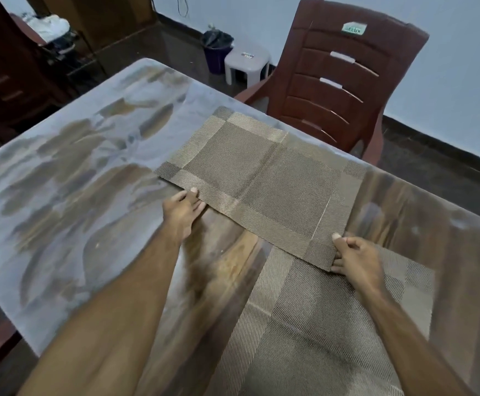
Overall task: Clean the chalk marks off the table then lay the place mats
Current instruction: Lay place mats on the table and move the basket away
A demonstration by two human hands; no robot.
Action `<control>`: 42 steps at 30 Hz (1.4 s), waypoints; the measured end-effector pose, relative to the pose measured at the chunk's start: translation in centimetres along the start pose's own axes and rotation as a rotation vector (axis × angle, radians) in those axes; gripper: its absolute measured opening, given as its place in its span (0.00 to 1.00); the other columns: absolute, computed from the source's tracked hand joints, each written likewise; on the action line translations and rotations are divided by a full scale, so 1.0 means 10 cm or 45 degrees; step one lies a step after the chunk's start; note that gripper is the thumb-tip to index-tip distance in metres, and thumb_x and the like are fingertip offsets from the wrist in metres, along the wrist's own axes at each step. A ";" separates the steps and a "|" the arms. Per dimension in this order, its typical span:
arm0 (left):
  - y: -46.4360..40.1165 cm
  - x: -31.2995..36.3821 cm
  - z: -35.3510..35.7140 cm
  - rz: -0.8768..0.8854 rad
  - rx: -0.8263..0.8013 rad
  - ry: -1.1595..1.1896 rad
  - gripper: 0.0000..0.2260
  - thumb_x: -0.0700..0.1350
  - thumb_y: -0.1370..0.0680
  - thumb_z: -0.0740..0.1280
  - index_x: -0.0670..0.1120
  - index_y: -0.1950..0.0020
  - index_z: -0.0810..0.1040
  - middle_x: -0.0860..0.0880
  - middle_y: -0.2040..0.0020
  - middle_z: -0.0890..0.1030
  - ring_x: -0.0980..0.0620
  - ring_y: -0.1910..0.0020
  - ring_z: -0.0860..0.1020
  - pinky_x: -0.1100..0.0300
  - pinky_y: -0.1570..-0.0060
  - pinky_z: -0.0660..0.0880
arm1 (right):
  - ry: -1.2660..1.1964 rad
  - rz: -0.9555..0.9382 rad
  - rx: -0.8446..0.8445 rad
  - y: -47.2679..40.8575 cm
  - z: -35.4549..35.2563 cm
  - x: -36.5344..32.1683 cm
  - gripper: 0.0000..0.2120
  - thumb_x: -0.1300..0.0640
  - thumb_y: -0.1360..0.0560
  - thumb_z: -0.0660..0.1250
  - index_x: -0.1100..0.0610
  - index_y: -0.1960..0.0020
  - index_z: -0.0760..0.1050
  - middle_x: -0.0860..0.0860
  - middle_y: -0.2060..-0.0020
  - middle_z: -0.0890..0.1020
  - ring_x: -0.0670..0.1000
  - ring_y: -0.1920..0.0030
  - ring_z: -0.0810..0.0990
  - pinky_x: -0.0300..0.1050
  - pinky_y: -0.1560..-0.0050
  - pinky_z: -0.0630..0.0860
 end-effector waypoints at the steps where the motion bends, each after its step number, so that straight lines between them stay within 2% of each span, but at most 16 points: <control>1: 0.00 -0.01 -0.01 -0.009 -0.016 0.012 0.10 0.37 0.19 0.64 0.36 0.39 0.71 0.44 0.55 0.78 0.51 0.57 0.79 0.53 0.41 0.75 | -0.002 0.009 -0.028 -0.01 0.01 0.03 0.11 0.51 0.21 0.68 0.59 0.52 0.78 0.56 0.62 0.82 0.49 0.67 0.81 0.41 0.67 0.79; 3: -0.01 -0.03 -0.04 -0.046 -0.040 0.034 0.16 0.35 0.19 0.63 0.33 0.32 0.67 0.43 0.53 0.77 0.50 0.55 0.79 0.54 0.45 0.75 | -0.009 0.032 -0.087 -0.01 0.01 0.06 0.09 0.53 0.22 0.68 0.59 0.51 0.79 0.56 0.60 0.83 0.49 0.65 0.82 0.45 0.62 0.80; 5: -0.02 -0.03 -0.05 -0.052 -0.034 0.032 0.19 0.33 0.20 0.63 0.32 0.30 0.65 0.44 0.53 0.78 0.49 0.55 0.79 0.53 0.47 0.76 | -0.005 0.036 -0.124 -0.01 0.01 0.08 0.07 0.54 0.22 0.69 0.59 0.51 0.78 0.55 0.60 0.84 0.49 0.65 0.82 0.46 0.60 0.82; 7: -0.04 -0.02 -0.04 -0.037 -0.016 0.026 0.13 0.33 0.20 0.64 0.34 0.36 0.71 0.43 0.55 0.78 0.50 0.56 0.80 0.52 0.44 0.77 | -0.019 0.038 -0.116 -0.03 0.01 0.09 0.08 0.54 0.23 0.70 0.59 0.52 0.78 0.57 0.60 0.84 0.52 0.64 0.83 0.48 0.61 0.82; 9: -0.03 0.00 -0.01 -0.030 -0.012 0.015 0.02 0.34 0.20 0.64 0.38 0.48 0.74 0.43 0.56 0.79 0.50 0.57 0.80 0.52 0.40 0.76 | -0.024 0.038 -0.096 -0.06 0.02 0.10 0.09 0.53 0.24 0.71 0.59 0.52 0.79 0.58 0.61 0.83 0.54 0.65 0.83 0.47 0.62 0.81; 10: -0.02 0.00 0.00 -0.031 -0.007 0.001 0.02 0.35 0.20 0.64 0.40 0.52 0.74 0.43 0.57 0.79 0.50 0.58 0.80 0.53 0.40 0.76 | -0.028 0.043 -0.081 -0.07 0.02 0.12 0.09 0.53 0.24 0.71 0.59 0.52 0.79 0.58 0.62 0.83 0.53 0.66 0.83 0.47 0.63 0.81; 12: -0.03 0.01 0.00 -0.013 0.002 -0.001 0.05 0.36 0.20 0.65 0.41 0.55 0.75 0.42 0.57 0.79 0.50 0.58 0.80 0.58 0.47 0.80 | -0.047 0.054 -0.052 -0.08 0.01 0.15 0.09 0.53 0.25 0.72 0.59 0.53 0.78 0.57 0.64 0.82 0.52 0.67 0.82 0.46 0.64 0.80; 14: -0.02 0.04 0.01 -0.001 0.024 -0.004 0.05 0.36 0.20 0.65 0.41 0.56 0.75 0.41 0.57 0.80 0.49 0.58 0.81 0.64 0.60 0.81 | -0.055 0.049 -0.025 -0.09 0.00 0.15 0.10 0.53 0.25 0.73 0.59 0.54 0.78 0.57 0.64 0.83 0.51 0.68 0.82 0.45 0.65 0.81; 16: -0.02 0.05 0.01 0.009 0.043 0.001 0.05 0.37 0.20 0.66 0.40 0.56 0.74 0.41 0.57 0.80 0.48 0.59 0.81 0.66 0.64 0.81 | -0.060 0.043 0.004 -0.08 -0.01 0.14 0.10 0.53 0.25 0.73 0.60 0.55 0.78 0.56 0.66 0.82 0.51 0.69 0.82 0.45 0.65 0.80; 25: -0.02 0.06 0.03 0.011 0.043 -0.051 0.06 0.39 0.20 0.67 0.40 0.55 0.73 0.40 0.55 0.80 0.43 0.54 0.81 0.66 0.67 0.80 | -0.080 0.018 0.070 -0.04 0.00 0.08 0.10 0.54 0.25 0.73 0.60 0.56 0.77 0.55 0.68 0.81 0.49 0.72 0.80 0.38 0.73 0.78; 29: -0.01 0.06 0.03 0.027 0.062 -0.058 0.06 0.40 0.20 0.67 0.41 0.56 0.73 0.39 0.53 0.81 0.43 0.53 0.82 0.67 0.69 0.78 | -0.071 0.008 0.093 -0.03 0.00 0.06 0.10 0.53 0.26 0.74 0.60 0.56 0.77 0.56 0.69 0.82 0.51 0.72 0.81 0.37 0.74 0.77; 34: 0.02 0.07 0.04 0.057 0.009 -0.053 0.05 0.40 0.20 0.67 0.39 0.52 0.74 0.42 0.57 0.80 0.55 0.70 0.83 0.68 0.70 0.77 | -0.104 0.017 0.084 -0.02 0.01 0.06 0.11 0.54 0.26 0.73 0.61 0.55 0.76 0.56 0.69 0.81 0.55 0.71 0.82 0.37 0.75 0.77; 38: 0.05 0.08 0.03 0.055 -0.025 -0.084 0.03 0.37 0.22 0.69 0.38 0.52 0.76 0.45 0.55 0.82 0.55 0.67 0.83 0.68 0.67 0.78 | -0.099 0.012 0.075 -0.02 0.02 0.07 0.10 0.55 0.25 0.73 0.61 0.55 0.76 0.57 0.69 0.81 0.57 0.69 0.82 0.37 0.75 0.77; 42: 0.08 0.11 0.05 0.057 -0.054 -0.091 0.05 0.35 0.22 0.67 0.40 0.57 0.75 0.46 0.57 0.81 0.52 0.62 0.83 0.67 0.64 0.79 | -0.097 0.010 0.082 -0.04 0.02 0.08 0.10 0.55 0.26 0.73 0.62 0.55 0.77 0.56 0.69 0.81 0.59 0.67 0.83 0.37 0.76 0.77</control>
Point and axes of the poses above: each hand's wrist, its own y-axis away from the middle knuckle, its own z-axis out of the palm, x = y × z, the point moved 9 cm from there along -y, towards the middle knuckle
